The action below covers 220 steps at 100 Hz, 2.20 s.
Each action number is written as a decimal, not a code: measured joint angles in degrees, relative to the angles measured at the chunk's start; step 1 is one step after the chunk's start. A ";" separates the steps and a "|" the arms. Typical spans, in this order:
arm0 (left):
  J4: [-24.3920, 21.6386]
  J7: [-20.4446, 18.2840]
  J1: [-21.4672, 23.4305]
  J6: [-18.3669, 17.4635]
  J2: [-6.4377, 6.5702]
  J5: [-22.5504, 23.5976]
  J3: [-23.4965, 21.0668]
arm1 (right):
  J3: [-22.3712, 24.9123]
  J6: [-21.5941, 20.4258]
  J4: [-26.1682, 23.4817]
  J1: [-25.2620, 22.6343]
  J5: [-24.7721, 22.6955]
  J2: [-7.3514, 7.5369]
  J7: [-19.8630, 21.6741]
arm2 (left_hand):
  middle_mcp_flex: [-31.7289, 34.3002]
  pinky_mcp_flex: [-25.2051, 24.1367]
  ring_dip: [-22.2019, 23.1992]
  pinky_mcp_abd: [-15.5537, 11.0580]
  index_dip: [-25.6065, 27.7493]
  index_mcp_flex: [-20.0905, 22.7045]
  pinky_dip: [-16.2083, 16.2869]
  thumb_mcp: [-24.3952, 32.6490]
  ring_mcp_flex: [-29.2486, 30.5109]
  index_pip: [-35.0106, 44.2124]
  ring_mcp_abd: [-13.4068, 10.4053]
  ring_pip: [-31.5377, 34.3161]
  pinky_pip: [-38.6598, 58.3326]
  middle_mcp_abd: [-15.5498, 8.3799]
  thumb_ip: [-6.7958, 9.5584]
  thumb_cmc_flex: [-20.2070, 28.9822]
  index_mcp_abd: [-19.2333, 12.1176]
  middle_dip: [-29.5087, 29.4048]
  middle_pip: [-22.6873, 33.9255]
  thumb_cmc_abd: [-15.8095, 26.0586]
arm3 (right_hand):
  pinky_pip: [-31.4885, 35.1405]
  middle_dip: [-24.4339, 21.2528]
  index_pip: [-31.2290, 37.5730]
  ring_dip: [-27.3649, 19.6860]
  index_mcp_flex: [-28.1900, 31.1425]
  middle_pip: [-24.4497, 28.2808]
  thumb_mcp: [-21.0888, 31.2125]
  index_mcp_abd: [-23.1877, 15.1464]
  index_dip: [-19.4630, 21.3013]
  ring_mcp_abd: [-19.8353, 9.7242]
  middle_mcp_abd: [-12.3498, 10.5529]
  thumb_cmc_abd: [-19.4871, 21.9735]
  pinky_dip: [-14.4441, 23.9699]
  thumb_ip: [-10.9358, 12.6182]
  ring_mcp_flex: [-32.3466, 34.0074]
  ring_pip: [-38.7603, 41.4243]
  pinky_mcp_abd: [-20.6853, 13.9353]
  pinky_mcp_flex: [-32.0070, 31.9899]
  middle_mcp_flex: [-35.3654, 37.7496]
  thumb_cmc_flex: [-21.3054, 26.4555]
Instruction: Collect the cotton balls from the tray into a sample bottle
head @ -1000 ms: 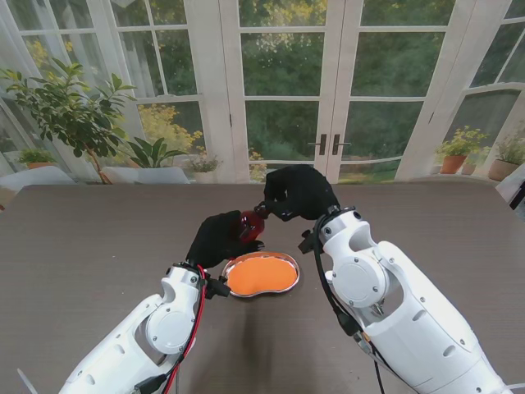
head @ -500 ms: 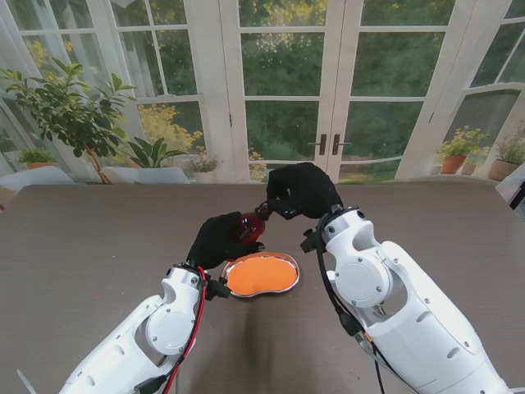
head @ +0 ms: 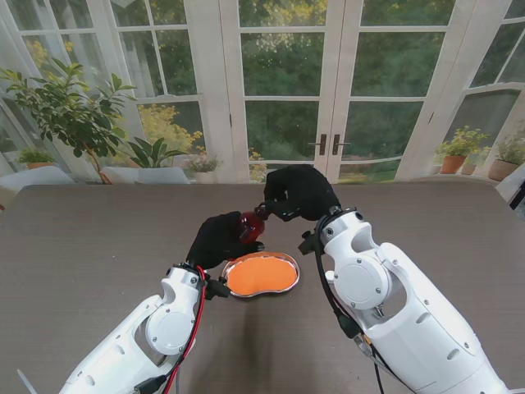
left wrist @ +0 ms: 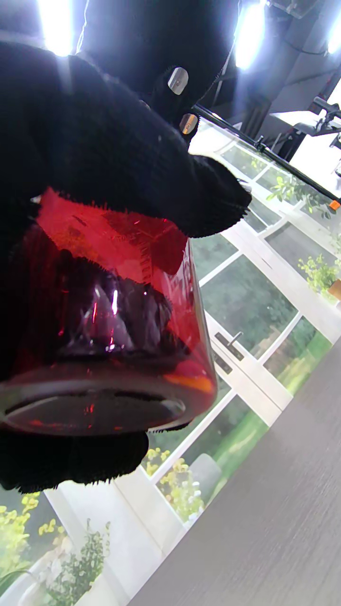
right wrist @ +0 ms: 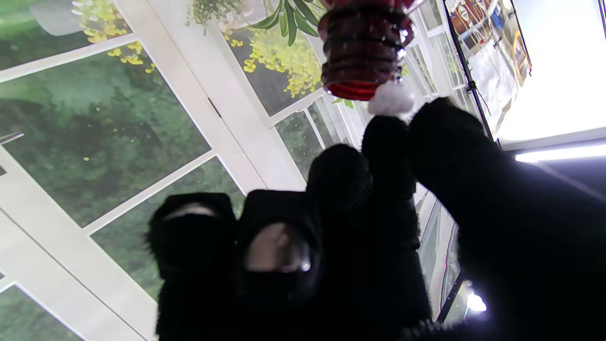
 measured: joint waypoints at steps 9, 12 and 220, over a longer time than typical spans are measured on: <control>0.00 0.03 0.03 -0.12 0.00 0.12 -0.10 | -0.04 0.01 -0.01 -0.03 0.40 -0.03 0.00 | 0.00 0.00 0.00 0.00 0.00 0.00 0.00 0.00 0.00 0.00 0.00 0.00 0.00 0.00 0.00 0.00 0.00 0.00 0.00 0.00 | 0.00 0.00 0.00 0.00 0.00 0.00 0.00 0.02 0.00 0.04 0.02 0.12 0.00 0.00 0.00 0.00 0.00 0.00 0.00 0.00; 0.00 0.03 0.05 -0.14 0.00 0.13 -0.13 | -0.04 0.01 -0.04 -0.05 0.44 -0.03 0.02 | 0.00 0.00 0.00 0.00 0.00 0.00 0.00 0.00 0.00 0.00 0.00 0.00 0.00 0.00 0.00 0.00 0.00 0.00 0.00 0.00 | 0.00 0.00 0.00 0.00 0.00 0.00 0.00 0.03 0.01 0.04 0.02 0.63 0.00 0.00 0.00 0.00 0.00 0.00 0.00 0.00; 3.01 3.99 -1.34 -3.70 -1.24 -1.06 1.12 | -0.66 0.42 0.18 0.32 2.17 -0.53 -0.90 | 0.11 0.00 0.00 -1.39 0.85 0.84 -0.66 0.57 0.02 0.00 -1.27 0.00 -0.12 -1.61 0.02 0.00 -1.74 -0.45 -0.69 -2.17 | 0.02 0.37 0.00 0.00 -0.03 0.00 -0.05 0.30 0.16 0.17 0.22 0.65 0.00 0.06 0.00 0.00 0.11 -0.03 0.00 0.06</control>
